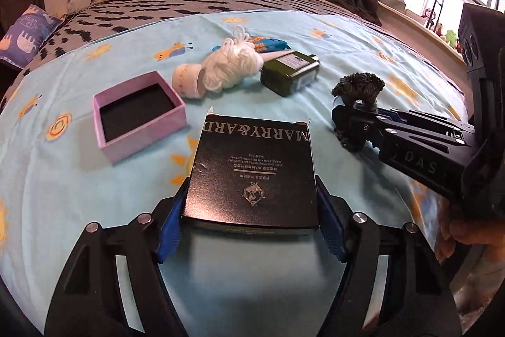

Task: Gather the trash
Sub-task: 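Grasp the black MARRY&ARD box with the left tool while the right tool grasps the dark scrunchie, then lower both tools to the bin and open them to drop the box and scrunchie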

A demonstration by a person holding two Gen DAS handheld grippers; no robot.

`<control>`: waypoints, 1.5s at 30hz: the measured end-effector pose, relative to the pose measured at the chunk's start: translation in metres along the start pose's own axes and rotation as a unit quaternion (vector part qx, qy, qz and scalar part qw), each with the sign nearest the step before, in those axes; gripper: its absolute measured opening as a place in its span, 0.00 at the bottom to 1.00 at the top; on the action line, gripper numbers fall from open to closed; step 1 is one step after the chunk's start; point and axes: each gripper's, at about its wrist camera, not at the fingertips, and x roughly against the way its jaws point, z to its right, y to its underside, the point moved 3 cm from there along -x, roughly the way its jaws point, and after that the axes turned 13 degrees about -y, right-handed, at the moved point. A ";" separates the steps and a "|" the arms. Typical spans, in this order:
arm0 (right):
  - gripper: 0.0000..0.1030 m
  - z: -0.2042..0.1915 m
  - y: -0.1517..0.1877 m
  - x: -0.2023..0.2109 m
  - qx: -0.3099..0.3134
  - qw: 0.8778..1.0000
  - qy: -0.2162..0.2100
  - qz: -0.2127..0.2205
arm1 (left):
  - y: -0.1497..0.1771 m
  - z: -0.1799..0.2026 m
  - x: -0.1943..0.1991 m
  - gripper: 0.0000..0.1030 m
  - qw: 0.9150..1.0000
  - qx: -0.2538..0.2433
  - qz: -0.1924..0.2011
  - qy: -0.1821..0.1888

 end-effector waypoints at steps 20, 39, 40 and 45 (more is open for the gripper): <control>0.18 -0.049 0.121 0.104 -0.003 1.000 -0.008 -0.002 | 0.116 0.001 0.115 0.67 0.999 0.024 0.024 0.013; 0.18 -0.039 0.221 0.093 -0.050 0.997 0.003 -0.064 | 0.225 0.036 0.083 0.67 0.998 0.012 -0.057 0.014; 0.18 -0.037 0.226 0.090 -0.054 0.996 0.001 -0.069 | 0.228 0.037 0.079 0.67 0.998 0.011 -0.063 0.013; 0.18 -0.035 0.244 0.072 -0.064 0.994 -0.006 -0.093 | 0.242 0.038 0.058 0.67 0.996 0.007 -0.088 0.012</control>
